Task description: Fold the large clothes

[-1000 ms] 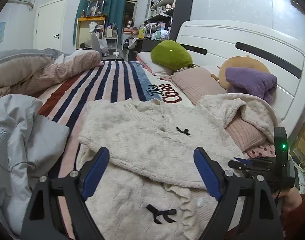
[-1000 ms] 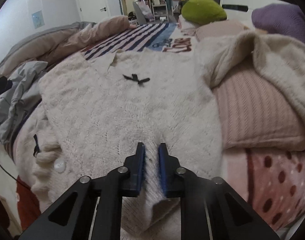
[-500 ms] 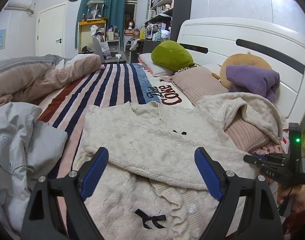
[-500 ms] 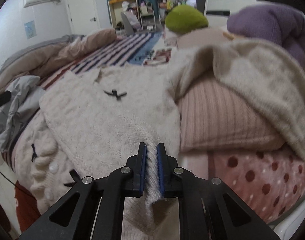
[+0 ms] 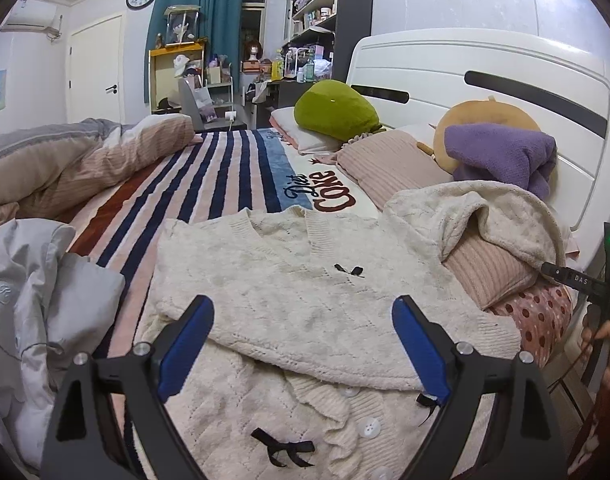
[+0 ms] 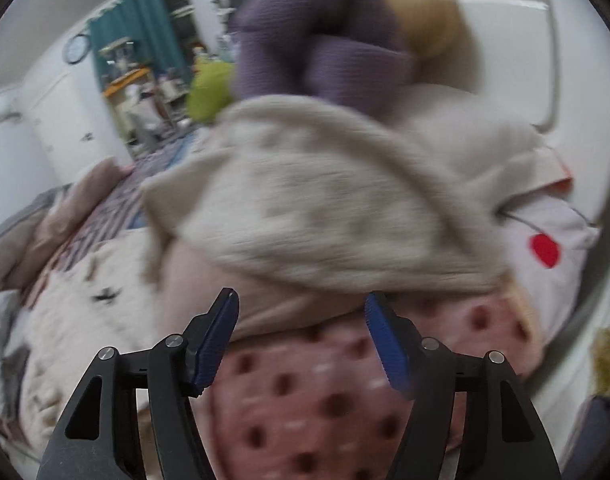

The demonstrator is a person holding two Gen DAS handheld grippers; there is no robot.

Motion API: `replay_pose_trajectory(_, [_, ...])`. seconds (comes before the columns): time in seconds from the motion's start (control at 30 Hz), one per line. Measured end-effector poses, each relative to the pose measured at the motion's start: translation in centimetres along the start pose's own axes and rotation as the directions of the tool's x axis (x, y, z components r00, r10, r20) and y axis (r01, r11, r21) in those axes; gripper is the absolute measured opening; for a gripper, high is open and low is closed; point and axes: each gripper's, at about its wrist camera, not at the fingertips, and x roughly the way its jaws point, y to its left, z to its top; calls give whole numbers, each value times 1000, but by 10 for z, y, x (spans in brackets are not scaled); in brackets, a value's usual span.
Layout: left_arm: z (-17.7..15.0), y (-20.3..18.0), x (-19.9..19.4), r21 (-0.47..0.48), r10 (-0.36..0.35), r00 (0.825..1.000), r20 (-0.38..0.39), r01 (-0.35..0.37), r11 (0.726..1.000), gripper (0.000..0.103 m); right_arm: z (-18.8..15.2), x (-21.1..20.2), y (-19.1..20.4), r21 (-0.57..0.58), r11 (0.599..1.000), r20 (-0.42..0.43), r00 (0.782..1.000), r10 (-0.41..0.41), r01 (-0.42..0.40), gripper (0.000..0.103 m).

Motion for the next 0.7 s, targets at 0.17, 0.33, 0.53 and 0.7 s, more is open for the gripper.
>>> replay_pose_trajectory(0.17, [3, -12, 7, 16, -14, 1000, -8, 14, 1000, 89, 9, 19, -21, 49, 999, -59, 998, 13, -10, 70])
replay_pose_trajectory(0.33, [5, -23, 13, 34, -11, 1000, -21, 12, 999, 89, 13, 34, -33, 75, 997, -89, 995, 43, -37, 72])
replay_pose_trajectory(0.53, [8, -30, 17, 45, -1, 1000, -23, 2, 999, 92, 15, 39, -41, 89, 993, -98, 991, 88, -79, 73])
replay_pose_trajectory(0.7, [11, -37, 23, 59, 9, 1000, -30, -8, 998, 93, 20, 40, -48, 109, 979, -55, 982, 179, -172, 77])
